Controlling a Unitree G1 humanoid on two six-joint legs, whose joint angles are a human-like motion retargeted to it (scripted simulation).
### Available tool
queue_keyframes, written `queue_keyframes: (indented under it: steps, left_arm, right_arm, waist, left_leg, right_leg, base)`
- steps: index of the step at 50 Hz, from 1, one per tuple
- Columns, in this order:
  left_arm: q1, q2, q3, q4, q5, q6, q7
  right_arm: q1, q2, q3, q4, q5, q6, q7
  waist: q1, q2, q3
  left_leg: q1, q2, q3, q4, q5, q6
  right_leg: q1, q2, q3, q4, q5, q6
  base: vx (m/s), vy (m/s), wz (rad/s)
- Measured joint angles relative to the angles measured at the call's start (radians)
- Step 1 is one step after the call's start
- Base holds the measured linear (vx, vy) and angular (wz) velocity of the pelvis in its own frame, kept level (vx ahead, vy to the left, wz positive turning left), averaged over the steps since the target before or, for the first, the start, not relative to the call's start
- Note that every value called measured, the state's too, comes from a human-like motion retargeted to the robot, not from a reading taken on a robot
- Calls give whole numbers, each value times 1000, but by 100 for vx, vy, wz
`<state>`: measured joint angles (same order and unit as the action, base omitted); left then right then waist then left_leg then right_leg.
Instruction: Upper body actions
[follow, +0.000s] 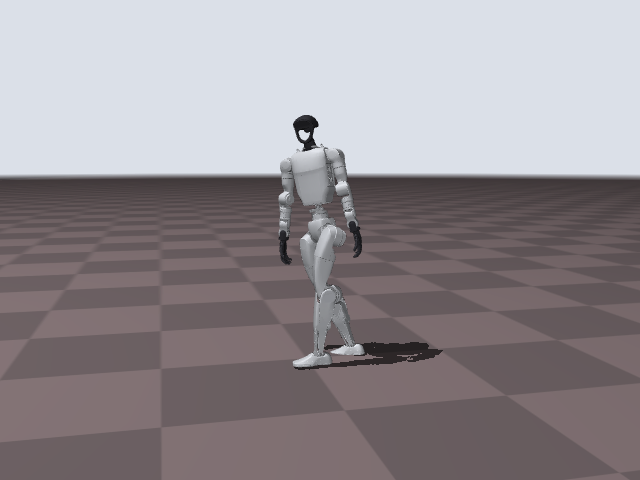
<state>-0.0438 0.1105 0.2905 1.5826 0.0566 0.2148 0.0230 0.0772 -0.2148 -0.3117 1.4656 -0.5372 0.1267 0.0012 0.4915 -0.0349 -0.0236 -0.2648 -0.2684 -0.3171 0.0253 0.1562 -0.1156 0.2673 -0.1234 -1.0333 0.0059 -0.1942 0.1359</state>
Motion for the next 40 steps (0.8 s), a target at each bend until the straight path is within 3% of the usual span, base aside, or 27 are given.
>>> queue_keyframes:
  steps: [8,13,27,40]
  left_arm:
    - [-13,-23,37,52,-34,-6,27]
    - [45,-37,77,99,-52,-13,34]
    - [50,-59,98,88,-10,-2,-13]
    - [-8,-11,123,26,-22,-17,-3]
  right_arm:
    - [-77,0,-49,-34,-36,6,11]
    - [-118,25,-33,-74,-49,-2,24]
    - [-151,92,105,-112,-82,-15,84]
    - [-79,67,39,19,-22,27,40]
  waist:
    - [274,-23,121]
    - [331,-16,134]
    - [328,-23,136]
    - [262,-40,93]
  left_leg:
    - [6,-60,-45,-22,39,-30]
    - [14,-73,-76,-24,46,-39]
    - [8,-66,-80,-26,50,-39]
    - [-5,-45,-55,-24,48,-36]
  right_leg:
    - [31,-8,-124,-11,-22,34]
    - [46,-1,-161,-3,-30,43]
    - [41,6,-165,-2,-34,48]
    - [20,2,-135,5,-33,40]
  base:
    - [-28,-23,88]
    - [-5,-3,48]
    - [0,0,1]
    - [2,2,-15]
